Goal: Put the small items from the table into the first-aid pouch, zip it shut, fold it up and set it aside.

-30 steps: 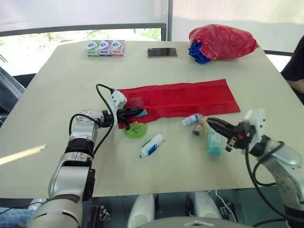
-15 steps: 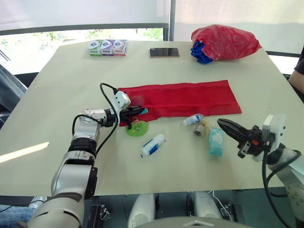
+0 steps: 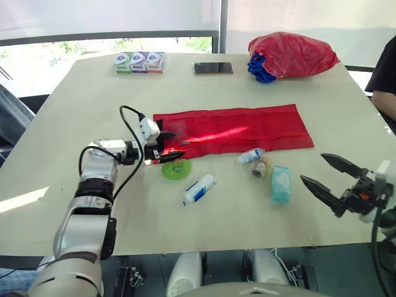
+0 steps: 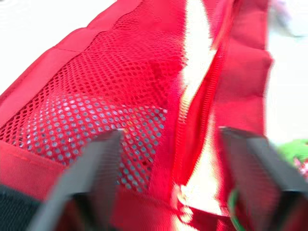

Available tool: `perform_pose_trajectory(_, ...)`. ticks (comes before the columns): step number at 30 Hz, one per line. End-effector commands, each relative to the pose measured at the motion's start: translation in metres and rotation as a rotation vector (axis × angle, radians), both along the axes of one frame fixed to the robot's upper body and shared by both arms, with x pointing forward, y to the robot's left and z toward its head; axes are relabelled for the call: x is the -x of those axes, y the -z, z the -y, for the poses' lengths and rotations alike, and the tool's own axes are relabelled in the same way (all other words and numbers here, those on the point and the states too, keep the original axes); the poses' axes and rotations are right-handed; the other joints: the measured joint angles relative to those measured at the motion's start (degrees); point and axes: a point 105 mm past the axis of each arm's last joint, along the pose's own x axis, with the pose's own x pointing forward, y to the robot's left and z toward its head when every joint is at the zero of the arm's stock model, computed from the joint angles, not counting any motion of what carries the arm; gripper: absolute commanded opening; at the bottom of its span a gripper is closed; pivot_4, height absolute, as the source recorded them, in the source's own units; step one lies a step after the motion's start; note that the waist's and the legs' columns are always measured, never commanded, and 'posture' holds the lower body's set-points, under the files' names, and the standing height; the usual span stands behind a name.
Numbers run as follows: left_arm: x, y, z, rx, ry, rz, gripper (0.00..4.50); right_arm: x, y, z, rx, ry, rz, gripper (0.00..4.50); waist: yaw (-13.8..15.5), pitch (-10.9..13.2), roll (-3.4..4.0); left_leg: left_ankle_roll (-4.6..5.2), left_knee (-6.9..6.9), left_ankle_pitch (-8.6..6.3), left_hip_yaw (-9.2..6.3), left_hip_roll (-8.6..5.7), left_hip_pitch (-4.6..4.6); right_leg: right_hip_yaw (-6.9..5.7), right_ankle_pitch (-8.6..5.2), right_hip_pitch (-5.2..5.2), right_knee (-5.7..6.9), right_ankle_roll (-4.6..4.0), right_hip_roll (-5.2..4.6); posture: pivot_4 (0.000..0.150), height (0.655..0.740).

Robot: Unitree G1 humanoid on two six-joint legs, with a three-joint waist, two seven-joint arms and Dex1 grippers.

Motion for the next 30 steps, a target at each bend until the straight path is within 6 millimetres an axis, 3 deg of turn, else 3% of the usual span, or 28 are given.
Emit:
perform_pose_trajectory(1,0.003,-0.028,0.009,0.029,0.087,0.044,4.48,0.012,-0.017,-0.002,0.011,-0.013,0.057,4.50,0.1,0.0,0.01,0.00,0.00,0.00,0.00,0.03,0.01,0.00,0.00,0.01,0.01,0.00,0.00,0.150,0.7400)
perform_pose_trajectory(4,0.000,-0.035,0.027,0.038,0.131,0.064,4.48,0.017,-0.017,-0.003,0.011,-0.011,0.044,4.50,0.6,0.0,-0.03,0.00,0.03,0.00,-0.02,0.04,-0.01,-0.01,0.00,0.03,0.00,0.00,-0.02,0.150,0.7400)
perform_pose_trajectory(14,-0.034,-0.030,0.128,-0.035,0.174,0.153,4.48,0.022,-0.018,-0.008,0.012,0.026,0.040,4.50,1.1,0.0,-0.12,0.06,0.12,-0.03,-0.09,-0.15,-0.11,0.01,0.00,0.04,-0.02,0.02,0.02,0.150,0.7400)
perform_pose_trajectory(17,-0.047,-0.021,0.144,-0.108,0.125,0.169,4.48,0.022,-0.021,-0.012,-0.002,0.026,0.047,4.50,1.0,0.0,-0.12,0.07,0.12,-0.03,-0.06,-0.15,-0.10,0.03,0.00,0.04,-0.01,0.02,0.04,0.150,0.7400)
perform_pose_trajectory(24,-0.058,-0.003,0.155,-0.210,0.063,0.161,4.48,0.026,-0.024,-0.011,-0.005,0.062,0.058,4.50,1.1,0.0,-0.15,0.07,0.11,-0.03,-0.05,-0.14,-0.10,0.04,-0.01,0.03,-0.02,0.03,0.06,0.150,0.7400)
perform_pose_trajectory(25,-0.058,-0.002,0.155,-0.216,0.062,0.160,4.09,0.027,-0.024,-0.010,-0.007,0.066,0.058,4.50,1.3,0.0,-0.17,0.07,0.11,-0.03,-0.05,-0.14,-0.10,0.04,-0.01,0.03,-0.02,0.03,0.06,0.150,0.7400)
perform_pose_trajectory(27,-0.058,-0.001,0.156,-0.218,0.065,0.156,3.71,0.028,-0.024,-0.011,-0.010,0.070,0.057,4.50,1.3,0.0,-0.18,0.07,0.13,-0.03,-0.06,-0.15,-0.11,0.03,-0.01,0.04,-0.02,0.03,0.05,0.150,0.7400)
perform_pose_trajectory(30,-0.057,0.002,0.154,-0.220,0.072,0.146,2.30,0.028,-0.024,-0.011,-0.013,0.076,0.056,4.50,1.1,0.0,-0.19,0.07,0.13,-0.03,-0.06,-0.15,-0.09,0.04,-0.01,0.04,0.00,0.04,0.05,0.150,0.7400)
